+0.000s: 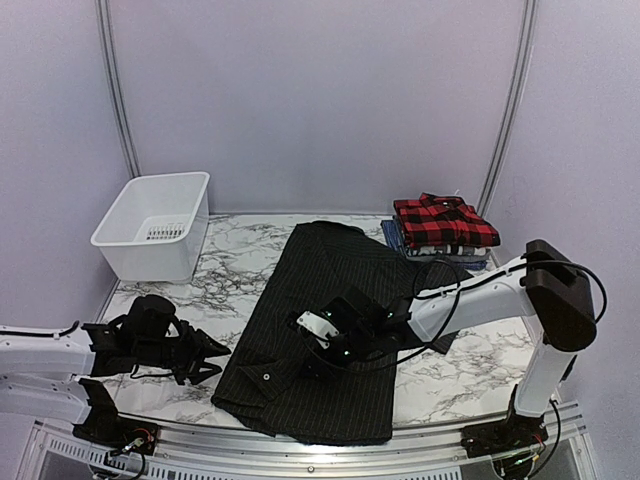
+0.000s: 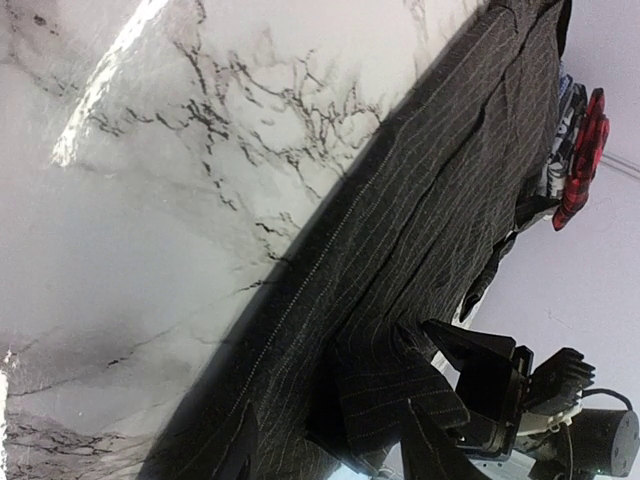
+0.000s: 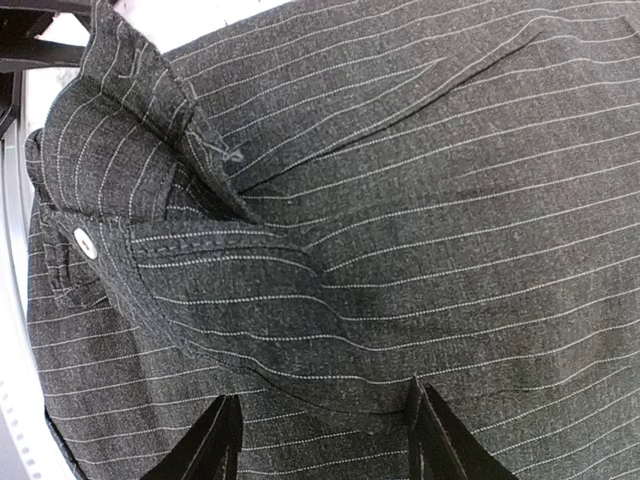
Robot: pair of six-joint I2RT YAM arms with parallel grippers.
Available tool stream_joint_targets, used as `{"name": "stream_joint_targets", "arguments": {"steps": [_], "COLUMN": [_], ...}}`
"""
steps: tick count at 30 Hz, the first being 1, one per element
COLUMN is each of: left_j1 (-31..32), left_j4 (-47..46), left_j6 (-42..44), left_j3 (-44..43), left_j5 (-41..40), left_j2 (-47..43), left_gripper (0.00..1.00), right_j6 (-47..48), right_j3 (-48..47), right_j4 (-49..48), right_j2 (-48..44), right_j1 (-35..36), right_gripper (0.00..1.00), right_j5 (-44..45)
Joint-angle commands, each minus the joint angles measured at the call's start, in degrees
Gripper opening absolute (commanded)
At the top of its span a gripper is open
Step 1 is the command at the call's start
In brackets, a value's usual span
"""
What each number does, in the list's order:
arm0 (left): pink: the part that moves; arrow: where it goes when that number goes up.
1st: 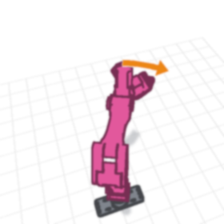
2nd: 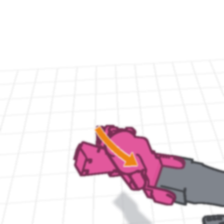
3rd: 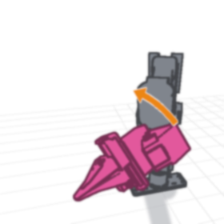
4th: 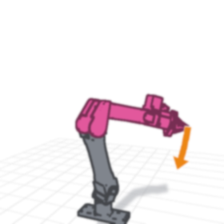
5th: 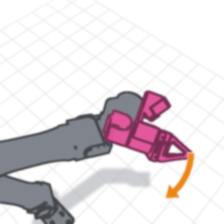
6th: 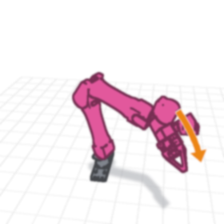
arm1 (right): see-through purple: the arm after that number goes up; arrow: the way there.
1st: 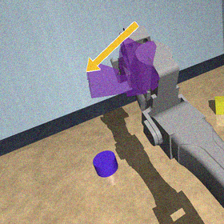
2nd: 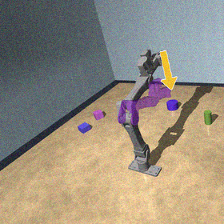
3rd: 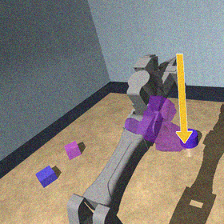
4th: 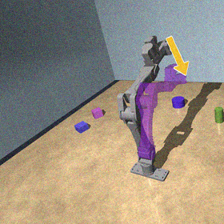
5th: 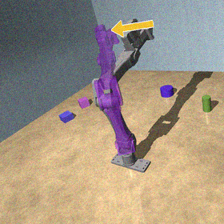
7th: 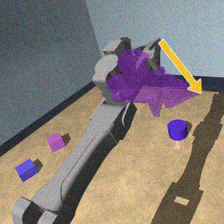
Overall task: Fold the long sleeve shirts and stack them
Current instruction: Adjust the sleeve of the 1/3-folded shirt.
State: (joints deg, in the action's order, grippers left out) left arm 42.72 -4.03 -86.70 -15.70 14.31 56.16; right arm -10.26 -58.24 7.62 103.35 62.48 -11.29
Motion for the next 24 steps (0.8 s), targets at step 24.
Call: {"name": "stream_joint_targets", "arguments": {"steps": [24], "left_j1": [4.97], "left_j4": [-3.44], "left_j6": [-3.19], "left_j3": [-6.66], "left_j5": [5.51], "left_j2": [10.52], "left_gripper": [0.41], "right_j6": [0.16], "right_j3": [1.61], "right_j4": [-0.36], "right_j2": [-4.87], "right_j1": [0.34], "right_gripper": [0.52], "right_j5": [3.9]}}
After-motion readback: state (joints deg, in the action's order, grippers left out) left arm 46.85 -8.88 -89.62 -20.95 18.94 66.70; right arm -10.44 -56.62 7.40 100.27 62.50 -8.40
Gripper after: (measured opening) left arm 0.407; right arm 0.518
